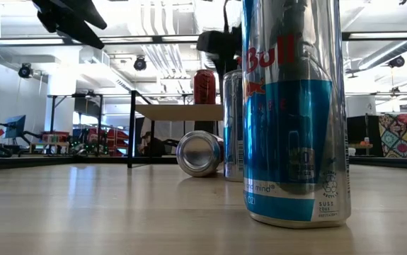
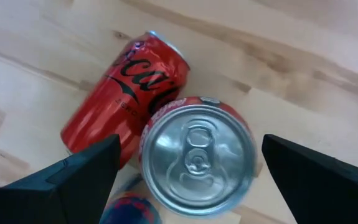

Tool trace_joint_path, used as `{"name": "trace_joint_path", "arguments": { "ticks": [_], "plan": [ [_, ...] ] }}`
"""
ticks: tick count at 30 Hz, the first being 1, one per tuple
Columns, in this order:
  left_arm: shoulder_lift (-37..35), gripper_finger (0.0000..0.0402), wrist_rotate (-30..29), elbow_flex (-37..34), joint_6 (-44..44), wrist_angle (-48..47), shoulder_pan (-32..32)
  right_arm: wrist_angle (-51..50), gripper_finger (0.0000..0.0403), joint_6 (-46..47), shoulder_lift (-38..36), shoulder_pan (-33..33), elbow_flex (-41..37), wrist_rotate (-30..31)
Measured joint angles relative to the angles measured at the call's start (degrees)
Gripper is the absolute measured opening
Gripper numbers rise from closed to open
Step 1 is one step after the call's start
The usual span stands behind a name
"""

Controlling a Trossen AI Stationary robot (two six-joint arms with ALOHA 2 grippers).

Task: Place canned beverage on shelf
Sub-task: Put the red white soda can aligned with the other red black soda can on the shelf

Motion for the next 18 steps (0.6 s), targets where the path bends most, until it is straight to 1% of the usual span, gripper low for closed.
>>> {"name": "trace_joint_path", "arguments": {
  "ticks": [6, 8, 14, 18],
  "plan": [
    [0.0, 0.0373, 0.0, 0.0, 0.0, 0.0, 0.0, -0.1, 0.0373, 1.3, 2.2, 0.1, 0.0, -1.8],
    [0.1, 0.0373, 0.0, 0.0, 0.0, 0.0, 0.0, -0.1, 0.0359, 2.1, 2.2, 0.1, 0.0, -2.1],
    [1.1, 0.0373, 0.0, -0.6, 0.0, 0.0, 0.1, 0.3, 0.029, 2.0, 2.3, -0.3, 0.0, -2.2],
    [1.9, 0.0373, 0.0, -0.9, 0.1, 0.0, 0.3, 0.3, 0.0288, 1.0, 2.2, -0.4, 0.1, -2.4]
  ]
}}
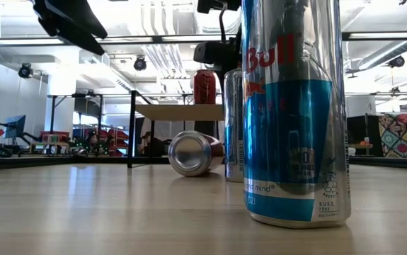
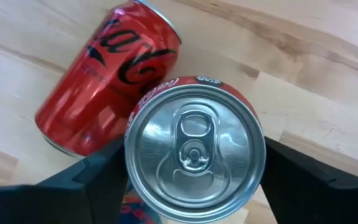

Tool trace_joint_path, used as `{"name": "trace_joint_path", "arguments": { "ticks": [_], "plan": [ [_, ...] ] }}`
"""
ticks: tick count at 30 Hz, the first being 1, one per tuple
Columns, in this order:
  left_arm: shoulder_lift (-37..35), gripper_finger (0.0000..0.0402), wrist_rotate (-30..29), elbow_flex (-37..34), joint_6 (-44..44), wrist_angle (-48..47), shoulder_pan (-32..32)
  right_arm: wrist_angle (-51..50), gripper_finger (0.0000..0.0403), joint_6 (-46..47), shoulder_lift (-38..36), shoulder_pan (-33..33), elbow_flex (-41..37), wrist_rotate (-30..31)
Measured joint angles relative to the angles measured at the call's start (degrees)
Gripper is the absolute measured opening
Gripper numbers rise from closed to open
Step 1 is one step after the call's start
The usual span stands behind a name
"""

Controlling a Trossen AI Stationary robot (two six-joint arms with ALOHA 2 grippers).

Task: Place canned beverage on shelf
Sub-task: Put the red white soda can aligned with the other red black soda can on the shelf

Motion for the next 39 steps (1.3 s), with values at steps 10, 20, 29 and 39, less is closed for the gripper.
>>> {"name": "trace_joint_path", "arguments": {
  "ticks": [10, 20, 29, 39],
  "plan": [
    [0.7, 0.0373, -0.8, 0.0, -0.1, 0.1, 0.3, -4.0, 0.0288, -2.5, -2.4, -0.5, 9.0, -7.0],
    [0.7, 0.0373, 1.1, 0.0, 4.5, 1.8, 6.9, -10.3, 0.0288, -9.4, -2.1, -2.7, 25.0, -4.0],
    [1.7, 0.0373, 6.3, 0.0, 18.1, 21.1, 13.0, -9.8, 0.029, -12.9, -2.0, -3.0, 27.7, -2.2],
    [7.1, 0.0373, 12.7, 0.1, 29.4, 35.5, 15.5, -8.3, 0.029, -13.1, -2.0, -3.5, 29.8, -2.1]
  ]
}}
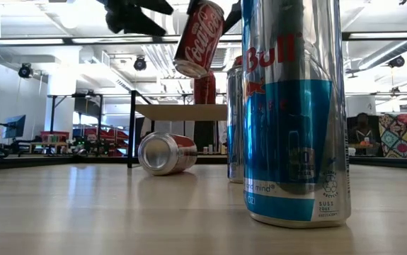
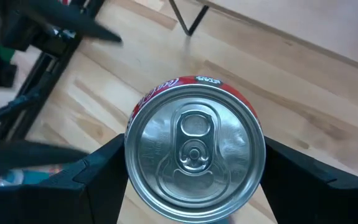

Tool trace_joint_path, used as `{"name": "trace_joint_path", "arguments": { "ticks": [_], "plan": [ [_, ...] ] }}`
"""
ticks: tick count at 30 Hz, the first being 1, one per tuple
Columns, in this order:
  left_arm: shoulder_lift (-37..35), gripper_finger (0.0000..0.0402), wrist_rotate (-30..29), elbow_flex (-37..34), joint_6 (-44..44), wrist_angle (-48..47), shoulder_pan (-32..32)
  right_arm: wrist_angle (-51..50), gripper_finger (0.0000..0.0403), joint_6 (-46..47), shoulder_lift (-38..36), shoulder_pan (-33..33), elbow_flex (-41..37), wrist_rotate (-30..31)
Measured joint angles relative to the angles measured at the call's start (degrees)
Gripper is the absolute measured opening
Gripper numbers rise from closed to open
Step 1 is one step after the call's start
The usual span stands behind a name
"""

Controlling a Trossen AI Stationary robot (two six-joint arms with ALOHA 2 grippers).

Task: Place canned beverage on shelf
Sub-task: Put the red white soda can aligned with the other red black soda can on the shelf

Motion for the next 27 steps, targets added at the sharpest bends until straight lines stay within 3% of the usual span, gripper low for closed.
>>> {"name": "trace_joint_path", "arguments": {
  "ticks": [6, 11, 15, 24, 27],
  "plan": [
    [6.8, 0.0373, -0.4, 4.6, 2.6, 1.5, 0.0, 2.7, 0.029, 3.2, 0.0, -0.1, 0.0, 1.5],
    [12.3, 0.0373, -5.5, 10.2, 1.7, -1.3, 0.0, 2.8, 0.029, 4.1, 0.0, -0.1, 0.0, 1.5],
    [15.8, 0.0367, -6.1, 14.6, 1.5, -3.4, 0.2, 2.2, 0.029, 4.1, 0.0, 0.0, -0.1, 1.3],
    [17.5, 0.0281, -6.2, 17.1, 1.3, -5.2, 0.6, 0.4, 0.0293, 4.6, -0.8, 1.3, -0.1, 2.6],
    [17.3, 0.0277, -5.8, 17.0, 0.8, -5.2, 1.0, 0.5, 0.0299, 4.6, -0.9, 1.3, -0.1, 3.0]
  ]
}}
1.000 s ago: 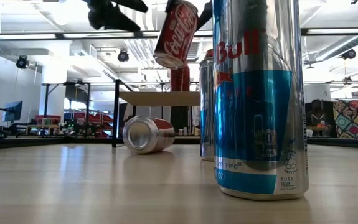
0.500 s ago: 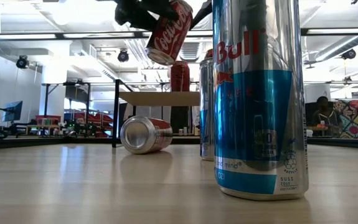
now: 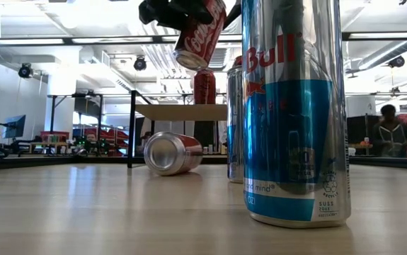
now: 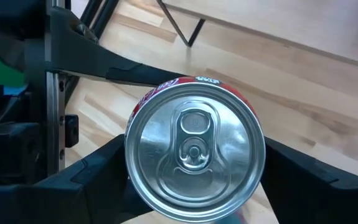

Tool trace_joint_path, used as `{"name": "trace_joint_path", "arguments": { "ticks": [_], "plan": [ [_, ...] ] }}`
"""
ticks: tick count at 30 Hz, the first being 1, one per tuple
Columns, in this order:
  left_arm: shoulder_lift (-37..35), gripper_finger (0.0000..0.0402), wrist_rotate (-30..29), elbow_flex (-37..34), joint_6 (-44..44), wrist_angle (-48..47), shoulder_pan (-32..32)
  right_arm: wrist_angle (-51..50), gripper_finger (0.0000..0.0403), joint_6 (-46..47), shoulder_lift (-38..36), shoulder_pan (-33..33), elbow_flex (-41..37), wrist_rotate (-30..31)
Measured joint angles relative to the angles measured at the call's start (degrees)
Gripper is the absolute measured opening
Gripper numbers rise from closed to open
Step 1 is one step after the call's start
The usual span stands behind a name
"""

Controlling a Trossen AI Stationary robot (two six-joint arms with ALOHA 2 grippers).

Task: Place canned beverage on shelf
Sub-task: Put the red white soda can aligned with the other red black soda can on the shelf

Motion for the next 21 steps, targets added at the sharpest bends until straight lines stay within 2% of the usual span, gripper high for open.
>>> {"name": "trace_joint_path", "arguments": {
  "ticks": [2, 7, 9, 16, 19, 21],
  "plan": [
    [0.0, 0.0291, 0.0, 0.0, -0.3, 0.0, 0.0, 0.1, 0.03, -0.2, 0.0, 0.0, 0.0, 0.1],
    [0.0, 0.037, 0.5, 0.0, -2.7, 0.0, 0.0, 0.6, 0.03, -1.6, 0.0, 0.1, 0.0, 0.2],
    [0.0, 0.0389, 0.6, 0.1, -3.6, -0.5, 0.0, 0.7, 0.03, -2.2, 0.0, 0.2, 0.0, 0.5],
    [0.0, 0.0354, 0.8, 0.3, -4.4, -1.4, 0.7, 0.6, 0.0301, -4.4, 1.1, 1.1, 1.5, -0.1],
    [-0.8, 0.0337, -0.1, -0.6, -5.0, -1.5, 0.7, -3.7, 0.0301, -5.9, 5.4, 1.2, 8.9, -0.9],
    [-1.9, 0.0325, -0.8, -1.5, -4.8, -1.9, 0.8, -7.3, 0.0301, -6.1, 9.3, 1.5, 14.8, 1.1]
  ]
}}
